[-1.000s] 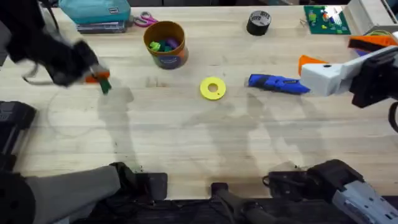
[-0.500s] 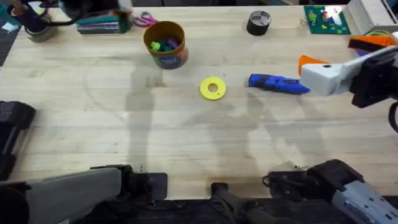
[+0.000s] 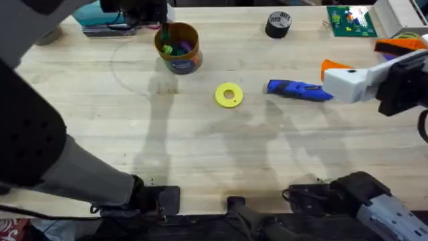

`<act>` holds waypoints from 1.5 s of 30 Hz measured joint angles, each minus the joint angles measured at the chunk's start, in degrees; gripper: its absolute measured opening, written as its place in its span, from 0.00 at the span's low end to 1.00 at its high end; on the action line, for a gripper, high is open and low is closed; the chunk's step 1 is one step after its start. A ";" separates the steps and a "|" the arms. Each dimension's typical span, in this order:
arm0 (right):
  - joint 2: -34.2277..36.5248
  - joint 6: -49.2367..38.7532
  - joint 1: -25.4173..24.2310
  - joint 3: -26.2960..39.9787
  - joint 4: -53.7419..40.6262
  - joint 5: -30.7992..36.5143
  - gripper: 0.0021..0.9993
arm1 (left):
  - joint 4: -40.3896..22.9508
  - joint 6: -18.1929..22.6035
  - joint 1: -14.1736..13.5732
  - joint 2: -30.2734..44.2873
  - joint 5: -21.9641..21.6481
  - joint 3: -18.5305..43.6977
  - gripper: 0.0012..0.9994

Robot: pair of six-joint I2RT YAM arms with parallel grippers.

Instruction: Pick up the gripper from the table and insert it into the empty holder that is missing its gripper. Then pick up a screw, insert it into the mounting hole, and use the screwdriver to tighten it. Finally, clean up the table by picking up the vegetable and placing it into the bucket.

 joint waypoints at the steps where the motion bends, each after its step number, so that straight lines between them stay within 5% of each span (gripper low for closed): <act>1: 0.02 -0.01 0.00 0.00 0.00 0.00 1.00 | 0.00 0.00 0.00 0.23 0.00 0.00 0.01; 3: 0.00 0.01 0.00 0.00 0.00 0.00 1.00 | 0.09 -0.03 0.00 0.12 0.03 0.00 0.11; 8: 0.01 0.00 0.00 0.00 0.00 0.00 1.00 | -0.07 0.15 0.00 -0.53 0.22 0.00 0.87; 10: 0.00 0.01 0.00 -0.01 0.00 0.00 1.00 | -0.70 -0.01 0.02 -0.55 0.24 0.00 0.98; 18: 0.01 -0.01 0.01 0.00 0.00 0.00 1.00 | -8.85 0.07 0.07 -9.31 0.22 0.00 0.99; 29: 0.01 -0.01 0.00 0.00 0.02 0.00 1.00 | -35.56 0.82 0.07 -24.14 0.22 0.28 0.99; 35: 0.01 0.00 0.00 0.00 0.00 0.00 1.00 | -44.73 1.29 0.04 -28.00 -1.23 0.03 0.99; 45: 0.02 0.01 0.00 0.00 -0.10 0.00 1.00 | -41.07 0.19 -1.18 -41.19 -2.64 -12.95 0.99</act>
